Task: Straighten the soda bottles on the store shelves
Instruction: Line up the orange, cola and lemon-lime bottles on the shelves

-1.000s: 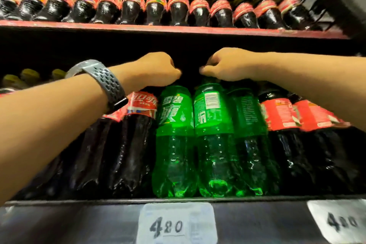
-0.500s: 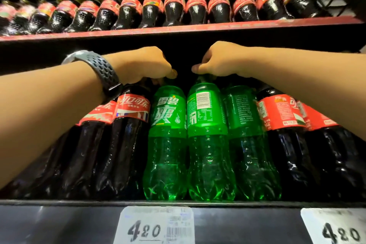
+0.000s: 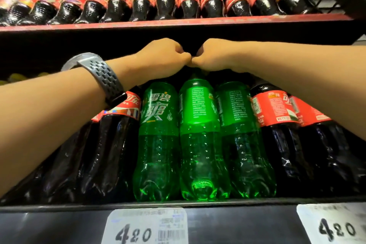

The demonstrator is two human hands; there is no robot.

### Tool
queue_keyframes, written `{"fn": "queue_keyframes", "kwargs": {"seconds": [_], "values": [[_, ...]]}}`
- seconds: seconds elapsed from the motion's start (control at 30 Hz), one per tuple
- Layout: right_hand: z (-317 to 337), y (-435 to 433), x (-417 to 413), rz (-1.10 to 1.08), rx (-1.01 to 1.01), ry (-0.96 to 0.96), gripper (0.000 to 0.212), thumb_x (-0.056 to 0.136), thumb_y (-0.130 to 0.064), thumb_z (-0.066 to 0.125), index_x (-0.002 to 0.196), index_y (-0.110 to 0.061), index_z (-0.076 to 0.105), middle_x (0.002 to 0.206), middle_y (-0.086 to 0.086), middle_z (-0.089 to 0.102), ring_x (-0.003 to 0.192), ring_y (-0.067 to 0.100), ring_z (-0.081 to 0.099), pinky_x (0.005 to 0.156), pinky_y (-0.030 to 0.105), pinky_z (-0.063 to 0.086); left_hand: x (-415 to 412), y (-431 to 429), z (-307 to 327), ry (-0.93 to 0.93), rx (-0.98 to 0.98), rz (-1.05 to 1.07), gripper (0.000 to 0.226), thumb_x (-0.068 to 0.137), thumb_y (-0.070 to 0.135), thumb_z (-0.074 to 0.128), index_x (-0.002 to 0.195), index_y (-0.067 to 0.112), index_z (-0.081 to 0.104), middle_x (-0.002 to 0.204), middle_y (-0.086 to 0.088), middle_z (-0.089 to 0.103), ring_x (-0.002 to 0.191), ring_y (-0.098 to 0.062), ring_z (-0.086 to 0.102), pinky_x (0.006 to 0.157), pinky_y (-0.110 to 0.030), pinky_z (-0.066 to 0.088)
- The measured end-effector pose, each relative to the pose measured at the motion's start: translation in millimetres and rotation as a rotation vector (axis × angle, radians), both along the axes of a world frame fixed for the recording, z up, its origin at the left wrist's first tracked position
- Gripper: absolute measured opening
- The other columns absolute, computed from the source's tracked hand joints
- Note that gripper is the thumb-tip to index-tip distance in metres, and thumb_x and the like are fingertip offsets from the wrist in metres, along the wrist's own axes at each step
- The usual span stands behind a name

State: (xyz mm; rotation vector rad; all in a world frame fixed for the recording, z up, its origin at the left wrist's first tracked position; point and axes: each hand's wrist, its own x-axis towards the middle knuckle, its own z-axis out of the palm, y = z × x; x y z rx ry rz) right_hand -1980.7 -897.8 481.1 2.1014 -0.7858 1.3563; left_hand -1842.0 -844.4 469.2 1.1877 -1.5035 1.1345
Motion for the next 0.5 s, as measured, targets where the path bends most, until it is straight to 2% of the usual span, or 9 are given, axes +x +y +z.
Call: {"fn": "queue_keyframes", "kwargs": {"seconds": [0.03, 0.1, 0.17, 0.23, 0.27, 0.33, 0.4, 0.5], "values": [[0.8, -0.4, -4.8, 0.040, 0.020, -0.010, 0.038, 0.087, -0.048, 0.056, 0.078, -0.012, 0.064, 0.077, 0.003, 0.062, 0.069, 0.020, 0.055, 0.052, 0.026, 0.039, -2.8, -1.4, 1.8, 0.018, 0.029, -0.016, 0.034, 0.087, 0.044, 0.053, 0.087, 0.016, 0.072, 0.085, 0.001, 0.071, 0.075, -0.016, 0.060, 0.061, -0.026, 0.042], [1.2, -0.4, -17.3, 0.092, 0.057, -0.047, 0.028, 0.089, -0.033, 0.054, 0.093, -0.010, 0.069, 0.090, 0.006, 0.069, 0.083, 0.026, 0.063, 0.067, 0.031, 0.050, -7.2, -4.4, 4.5, 0.045, 0.078, -0.035, 0.040, 0.089, 0.047, 0.052, 0.079, 0.013, 0.072, 0.075, 0.000, 0.071, 0.069, -0.015, 0.060, 0.057, -0.025, 0.041], [2.5, -1.1, -31.3, 0.006, 0.018, -0.055, 0.026, 0.085, -0.023, 0.053, 0.100, -0.011, 0.071, 0.099, 0.009, 0.070, 0.094, 0.029, 0.064, 0.076, 0.033, 0.052, -11.1, -7.4, 6.8, 0.028, 0.087, 0.012, 0.045, 0.087, 0.052, 0.054, 0.077, 0.012, 0.072, 0.071, 0.001, 0.069, 0.070, -0.015, 0.061, 0.056, -0.023, 0.041], [1.2, -2.2, -43.5, -0.145, -0.025, -0.033, 0.027, 0.083, -0.028, 0.058, 0.102, -0.013, 0.071, 0.100, 0.009, 0.069, 0.096, 0.028, 0.062, 0.071, 0.027, 0.046, -15.9, -10.2, 6.6, 0.007, 0.051, 0.089, 0.050, 0.082, 0.059, 0.057, 0.078, 0.010, 0.069, 0.071, 0.001, 0.065, 0.071, -0.018, 0.059, 0.053, -0.022, 0.038], [0.1, -3.4, -48.9, -0.176, 0.005, -0.011, 0.027, 0.083, -0.031, 0.060, 0.101, -0.014, 0.072, 0.095, 0.008, 0.070, 0.093, 0.028, 0.063, 0.069, 0.028, 0.046, -18.3, -12.0, 5.9, 0.008, 0.031, 0.116, 0.053, 0.080, 0.062, 0.058, 0.077, 0.010, 0.065, 0.071, 0.002, 0.061, 0.072, -0.020, 0.058, 0.051, -0.023, 0.035], [-0.6, -8.5, -57.3, -0.129, 0.117, 0.036, 0.025, 0.085, -0.034, 0.060, 0.099, -0.015, 0.071, 0.087, 0.007, 0.072, 0.089, 0.027, 0.065, 0.072, 0.034, 0.052, -22.9, -15.0, 3.8, 0.028, 0.007, 0.130, 0.054, 0.075, 0.067, 0.061, 0.078, 0.013, 0.057, 0.075, -0.001, 0.057, 0.075, -0.022, 0.054, 0.049, -0.025, 0.033], [-1.9, -13.6, -61.5, -0.050, 0.174, 0.060, 0.024, 0.087, -0.031, 0.059, 0.102, -0.014, 0.070, 0.094, 0.011, 0.071, 0.089, 0.028, 0.066, 0.072, 0.039, 0.052, -27.1, -16.9, 2.6, 0.059, -0.001, 0.107, 0.053, 0.071, 0.066, 0.066, 0.082, 0.015, 0.056, 0.082, -0.003, 0.057, 0.076, -0.023, 0.054, 0.049, -0.026, 0.032], [-0.1, -18.5, -65.0, 0.011, 0.177, 0.061, 0.026, 0.088, -0.033, 0.062, 0.103, -0.013, 0.069, 0.100, 0.014, 0.070, 0.092, 0.029, 0.065, 0.068, 0.033, 0.044, -31.4, -16.0, 3.4, 0.135, 0.035, 0.039, 0.045, 0.069, 0.054, 0.075, 0.081, 0.014, 0.059, 0.081, -0.003, 0.060, 0.071, -0.020, 0.054, 0.048, -0.025, 0.033]]}}
